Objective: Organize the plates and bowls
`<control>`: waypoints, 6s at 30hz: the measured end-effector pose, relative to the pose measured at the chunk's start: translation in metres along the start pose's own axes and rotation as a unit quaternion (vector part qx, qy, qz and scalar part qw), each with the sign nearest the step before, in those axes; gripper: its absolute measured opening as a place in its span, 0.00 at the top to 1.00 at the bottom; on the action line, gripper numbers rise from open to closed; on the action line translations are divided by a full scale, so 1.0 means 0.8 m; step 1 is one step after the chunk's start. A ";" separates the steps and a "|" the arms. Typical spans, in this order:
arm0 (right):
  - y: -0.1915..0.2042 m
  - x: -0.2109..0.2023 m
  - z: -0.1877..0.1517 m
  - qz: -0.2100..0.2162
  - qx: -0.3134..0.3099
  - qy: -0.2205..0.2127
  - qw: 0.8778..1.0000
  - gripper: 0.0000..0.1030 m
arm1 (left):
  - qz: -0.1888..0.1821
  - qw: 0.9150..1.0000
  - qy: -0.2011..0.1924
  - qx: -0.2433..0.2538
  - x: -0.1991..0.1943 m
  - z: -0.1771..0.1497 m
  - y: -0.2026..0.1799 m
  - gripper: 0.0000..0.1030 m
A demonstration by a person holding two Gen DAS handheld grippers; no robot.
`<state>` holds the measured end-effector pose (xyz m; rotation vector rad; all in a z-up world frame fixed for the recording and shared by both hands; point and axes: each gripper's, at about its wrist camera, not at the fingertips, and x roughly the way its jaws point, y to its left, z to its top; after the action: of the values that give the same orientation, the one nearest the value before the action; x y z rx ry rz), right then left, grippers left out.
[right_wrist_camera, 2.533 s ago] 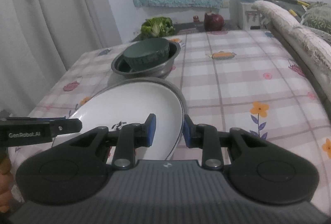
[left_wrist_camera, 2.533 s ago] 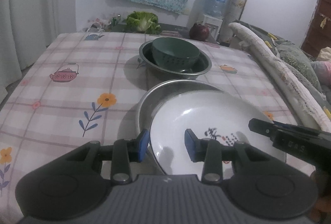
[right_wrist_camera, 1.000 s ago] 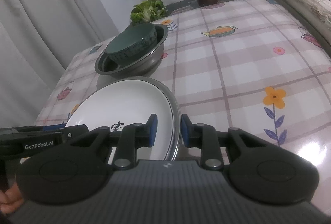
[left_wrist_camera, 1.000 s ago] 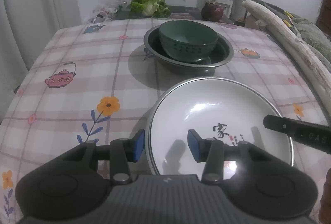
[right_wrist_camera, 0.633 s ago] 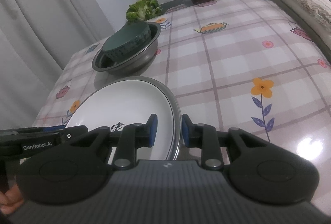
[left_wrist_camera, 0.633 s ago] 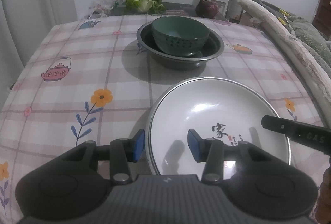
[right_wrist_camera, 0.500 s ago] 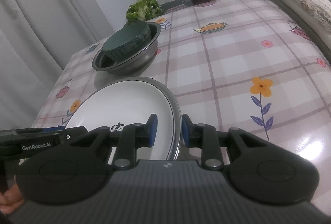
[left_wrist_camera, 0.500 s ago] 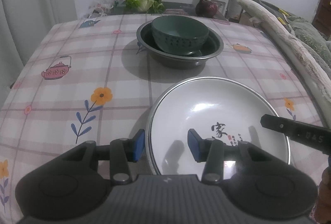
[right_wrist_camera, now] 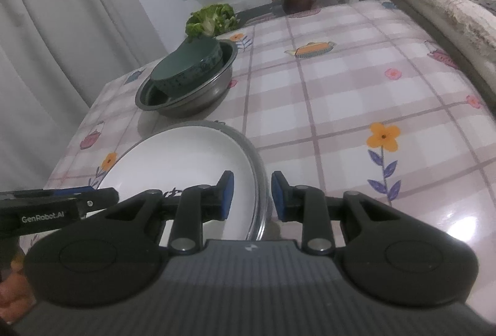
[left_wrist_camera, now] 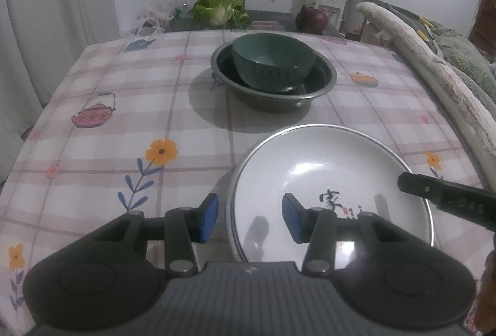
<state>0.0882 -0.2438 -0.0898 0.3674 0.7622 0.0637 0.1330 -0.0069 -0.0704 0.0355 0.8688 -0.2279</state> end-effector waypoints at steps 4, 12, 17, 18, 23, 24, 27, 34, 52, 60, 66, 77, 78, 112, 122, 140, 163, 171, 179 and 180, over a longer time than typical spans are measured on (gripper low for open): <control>-0.004 -0.012 0.005 -0.007 0.002 -0.011 1.000 0.70 | 0.005 1.000 -0.009 -0.003 -0.009 0.003 0.004 0.54; -0.006 -0.035 0.009 -0.016 -0.006 -0.028 0.999 0.60 | 0.008 1.000 -0.021 -0.007 -0.029 0.007 0.012 0.53; 0.008 -0.049 0.024 -0.017 -0.033 -0.033 0.999 0.61 | 0.000 0.999 -0.039 -0.008 -0.048 0.022 0.025 0.47; 0.012 -0.052 0.030 -0.016 -0.040 -0.036 0.998 0.61 | -0.004 0.999 -0.042 -0.009 -0.051 0.028 0.030 0.45; 0.027 -0.062 0.070 0.004 -0.063 -0.040 0.997 0.60 | -0.015 0.999 -0.048 -0.019 -0.055 0.059 0.049 0.41; 0.030 -0.062 0.077 0.007 -0.066 -0.039 0.997 0.60 | -0.020 0.998 -0.048 -0.022 -0.054 0.064 0.053 0.38; 0.036 -0.056 0.101 0.017 -0.075 -0.035 0.996 0.58 | -0.029 0.998 -0.052 -0.028 -0.047 0.083 0.059 0.29; 0.037 -0.019 0.147 0.023 -0.074 -0.015 0.997 0.48 | -0.040 0.997 -0.047 -0.037 -0.007 0.119 0.065 0.24; 0.014 0.136 0.187 0.047 -0.055 0.051 0.996 0.58 | -0.038 0.999 -0.019 -0.014 0.100 0.149 0.053 0.51; 0.004 0.171 0.192 0.059 -0.050 0.064 0.995 0.67 | -0.012 1.000 0.004 0.001 0.133 0.149 0.050 0.60; 0.008 0.192 0.192 0.070 -0.052 0.071 0.994 0.75 | -0.018 1.000 0.000 -0.012 0.147 0.146 0.051 0.61; 0.009 0.226 0.193 0.086 -0.039 0.075 0.993 0.83 | -0.012 1.000 -0.002 -0.022 0.169 0.147 0.050 0.66; 0.008 0.228 0.193 0.088 -0.037 0.076 0.993 0.83 | -0.011 1.000 -0.004 -0.022 0.170 0.146 0.050 0.67; 0.015 0.218 0.188 0.092 -0.031 0.060 0.993 0.90 | -0.012 0.999 -0.012 -0.043 0.154 0.148 0.043 0.82; 0.026 0.196 0.192 0.092 -0.036 0.051 0.994 0.89 | -0.014 0.999 -0.023 -0.043 0.127 0.151 0.043 0.82; 0.060 0.092 0.171 0.091 -0.030 0.041 0.995 0.89 | -0.019 0.997 -0.054 -0.042 0.009 0.122 0.039 0.84; 0.028 0.014 0.014 0.054 0.003 0.085 0.995 0.88 | -0.037 0.999 0.010 -0.035 -0.014 -0.011 0.008 0.85; 0.020 0.014 0.008 0.049 0.001 0.072 0.996 0.88 | -0.035 0.999 0.011 -0.025 -0.012 -0.018 0.000 0.83; 0.021 0.012 0.006 0.043 -0.004 0.065 0.997 0.88 | -0.037 0.999 0.028 -0.023 -0.016 -0.016 -0.002 0.81; 0.021 0.011 0.007 0.041 -0.003 0.064 0.997 0.85 | -0.040 0.998 0.032 -0.022 -0.017 -0.015 -0.002 0.81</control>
<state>0.0993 -0.2283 -0.0863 0.3907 0.8732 0.1681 0.1154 -0.0045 -0.0678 -0.0322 0.9404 -0.2837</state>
